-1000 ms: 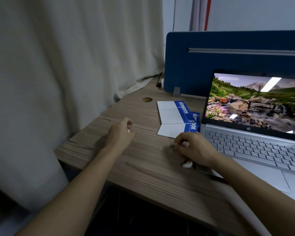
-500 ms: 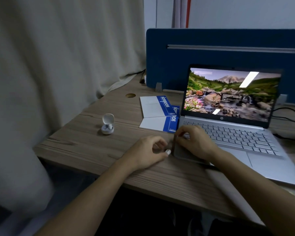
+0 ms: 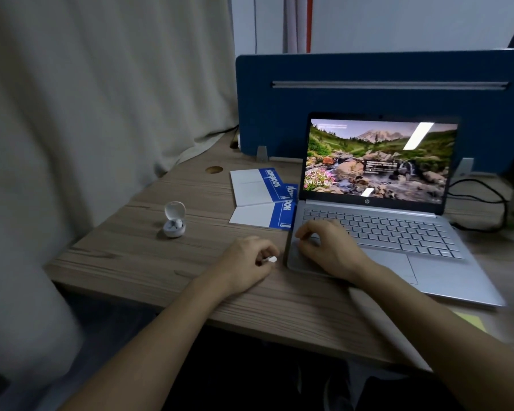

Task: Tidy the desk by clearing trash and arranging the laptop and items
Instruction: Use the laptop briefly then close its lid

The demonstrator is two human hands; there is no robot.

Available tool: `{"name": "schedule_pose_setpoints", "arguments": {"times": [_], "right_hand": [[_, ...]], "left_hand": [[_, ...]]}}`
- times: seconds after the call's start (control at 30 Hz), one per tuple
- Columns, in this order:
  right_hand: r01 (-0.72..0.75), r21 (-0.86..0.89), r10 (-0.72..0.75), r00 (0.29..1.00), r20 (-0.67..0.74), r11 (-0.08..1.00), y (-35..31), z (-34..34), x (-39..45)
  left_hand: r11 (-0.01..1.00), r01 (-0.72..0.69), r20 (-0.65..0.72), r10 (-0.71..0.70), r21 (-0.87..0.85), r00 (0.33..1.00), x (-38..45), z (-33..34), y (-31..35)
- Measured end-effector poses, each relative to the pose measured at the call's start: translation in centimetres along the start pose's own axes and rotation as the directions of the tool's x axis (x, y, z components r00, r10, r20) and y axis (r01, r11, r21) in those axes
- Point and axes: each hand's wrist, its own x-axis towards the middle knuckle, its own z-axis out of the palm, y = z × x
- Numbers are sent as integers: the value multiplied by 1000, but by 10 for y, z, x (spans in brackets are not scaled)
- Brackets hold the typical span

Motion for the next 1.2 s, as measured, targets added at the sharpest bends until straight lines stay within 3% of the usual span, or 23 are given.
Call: {"name": "schedule_pose_setpoints", "arguments": {"times": [0.13,0.3,0.57,0.87,1.0,1.1,1.2], "right_hand": [[14,18,-14,1000,13,1000,-3,6,7],[21,47,-24,998,53,999,-11,19,17],[73,-3,-72,991,117,997,-31,41,38],[69,-11,-67,987,145,998,-38,50,65],[72,-2,-71,986,154,997,-42,53,70],[77,14,-78,985,156,997,-45,56,71],[77,19,-78,985,153,997,-49,56,71]], "left_hand": [[999,47,-73,-46,12,996,-3,-14,-14],[977,211,-199,-214,-37,956,-15,-49,-46],[902,402,-510,-423,-158,749,-19,-101,-112],[860,506,-517,-463,-66,720,-14,-107,-136],[861,508,-475,-458,-26,752,-14,-109,-135],[858,511,-456,-471,-39,755,-17,-110,-133],[841,530,-478,-512,-108,714,-21,-112,-135]]}}
